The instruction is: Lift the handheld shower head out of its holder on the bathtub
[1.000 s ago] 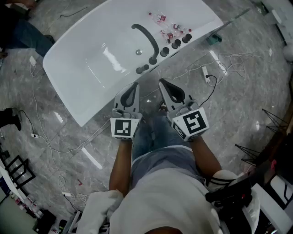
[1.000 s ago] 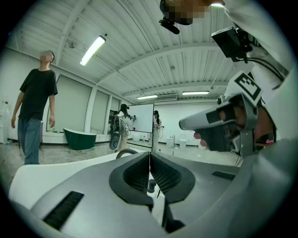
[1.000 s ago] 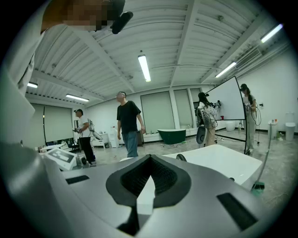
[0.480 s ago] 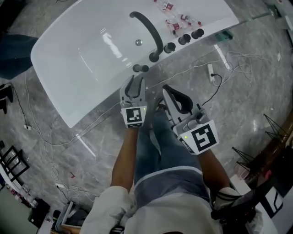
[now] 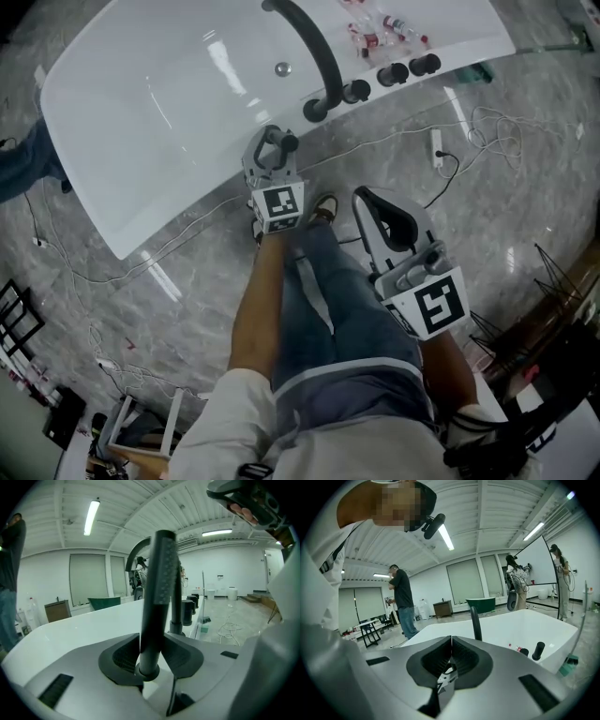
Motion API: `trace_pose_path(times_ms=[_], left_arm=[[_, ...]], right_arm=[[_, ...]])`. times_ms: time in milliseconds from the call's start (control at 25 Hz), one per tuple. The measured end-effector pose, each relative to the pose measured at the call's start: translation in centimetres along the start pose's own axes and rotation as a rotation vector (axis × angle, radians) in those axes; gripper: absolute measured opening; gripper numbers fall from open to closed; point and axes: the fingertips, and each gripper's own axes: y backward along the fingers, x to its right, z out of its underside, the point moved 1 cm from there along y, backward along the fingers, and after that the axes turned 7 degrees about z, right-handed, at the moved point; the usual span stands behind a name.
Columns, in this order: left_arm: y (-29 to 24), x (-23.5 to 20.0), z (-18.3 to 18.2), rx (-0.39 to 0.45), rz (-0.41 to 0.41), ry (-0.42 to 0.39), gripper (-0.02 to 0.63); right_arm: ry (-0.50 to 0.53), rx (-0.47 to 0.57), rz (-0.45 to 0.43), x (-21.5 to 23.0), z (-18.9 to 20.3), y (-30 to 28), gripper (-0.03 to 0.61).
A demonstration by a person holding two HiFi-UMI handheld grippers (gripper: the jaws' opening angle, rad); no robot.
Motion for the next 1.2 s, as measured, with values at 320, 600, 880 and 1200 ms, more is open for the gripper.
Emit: trace_pose_path(times_ms=[320, 600, 880, 1200], left_arm=[[2.3, -0.9, -5.0, 0.02, -0.039, 0.067, 0.147], [13.2, -1.8, -19.7, 0.139, -0.006, 0.127, 0.147], [30.9, -1.6, -38.5, 0.234, 0.09, 0.133, 0.147], [47.0, 0.5, -52.8, 0.325, 0.203, 0.123, 0.147]], right_arm=[[0.006, 0.01, -0.025, 0.8, -3.2, -0.1, 0.017], [0.019, 0.075, -0.038, -2.9, -12.0, 4.6, 0.017], [0.061, 0.14, -0.049, -10.5, -23.5, 13.9, 0.017], [0.033, 0.183, 0.038, -17.3, -32.0, 25.2, 0.017]])
